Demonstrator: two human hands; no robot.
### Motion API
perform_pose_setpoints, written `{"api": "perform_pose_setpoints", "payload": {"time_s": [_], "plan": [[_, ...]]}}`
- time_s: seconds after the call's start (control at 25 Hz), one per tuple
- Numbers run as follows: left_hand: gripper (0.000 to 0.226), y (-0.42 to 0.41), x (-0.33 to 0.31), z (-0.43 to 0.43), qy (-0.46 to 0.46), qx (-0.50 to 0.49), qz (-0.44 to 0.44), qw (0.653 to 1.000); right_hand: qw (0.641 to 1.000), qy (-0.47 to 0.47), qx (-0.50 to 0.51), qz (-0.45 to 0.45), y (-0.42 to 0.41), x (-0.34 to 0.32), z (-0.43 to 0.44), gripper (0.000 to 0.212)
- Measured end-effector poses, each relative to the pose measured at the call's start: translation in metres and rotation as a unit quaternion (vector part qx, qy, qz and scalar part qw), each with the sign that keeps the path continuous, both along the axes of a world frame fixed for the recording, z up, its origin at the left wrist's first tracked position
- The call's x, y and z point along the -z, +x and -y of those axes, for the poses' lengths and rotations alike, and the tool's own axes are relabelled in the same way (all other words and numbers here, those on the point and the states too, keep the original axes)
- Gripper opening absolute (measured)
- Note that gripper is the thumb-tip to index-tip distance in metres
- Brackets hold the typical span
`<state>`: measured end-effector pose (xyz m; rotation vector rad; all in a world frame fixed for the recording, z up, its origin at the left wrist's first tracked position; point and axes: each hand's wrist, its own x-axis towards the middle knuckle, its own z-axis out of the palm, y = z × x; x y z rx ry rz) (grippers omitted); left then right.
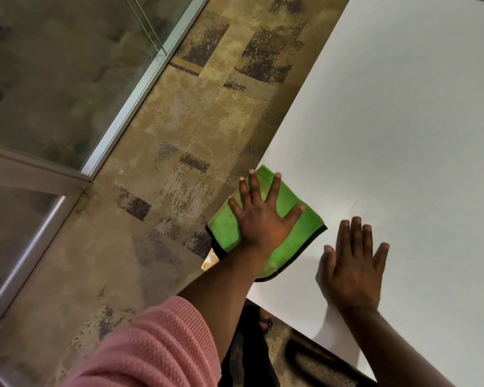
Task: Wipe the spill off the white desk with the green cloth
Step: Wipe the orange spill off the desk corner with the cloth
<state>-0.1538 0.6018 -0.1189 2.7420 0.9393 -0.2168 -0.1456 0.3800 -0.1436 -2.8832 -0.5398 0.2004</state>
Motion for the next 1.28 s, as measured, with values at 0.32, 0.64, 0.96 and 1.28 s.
{"api": "perform_pose_setpoints", "payload": {"time_s": [0.32, 0.64, 0.96, 1.28], "plan": [[0.078, 0.003, 0.011, -0.003, 0.021, -0.011, 0.056, 0.998, 1.000, -0.002, 0.011, -0.010, -0.001, 0.000, -0.001, 0.068], [0.087, -0.077, 0.002, 0.018, 0.023, -0.026, 0.030, 0.999, 1.000, 0.015, -0.004, -0.001, -0.001, -0.004, -0.001, 0.069], [0.081, -0.116, -0.004, 0.065, -0.037, -0.011, -0.006, 0.999, 0.999, 0.027, -0.018, 0.017, 0.013, -0.004, 0.003, 0.069], [0.079, -0.125, 0.007, 0.037, 0.007, -0.141, 0.049, 0.989, 0.999, 0.022, -0.040, 0.015, -0.002, -0.006, -0.001, 0.068]]}}
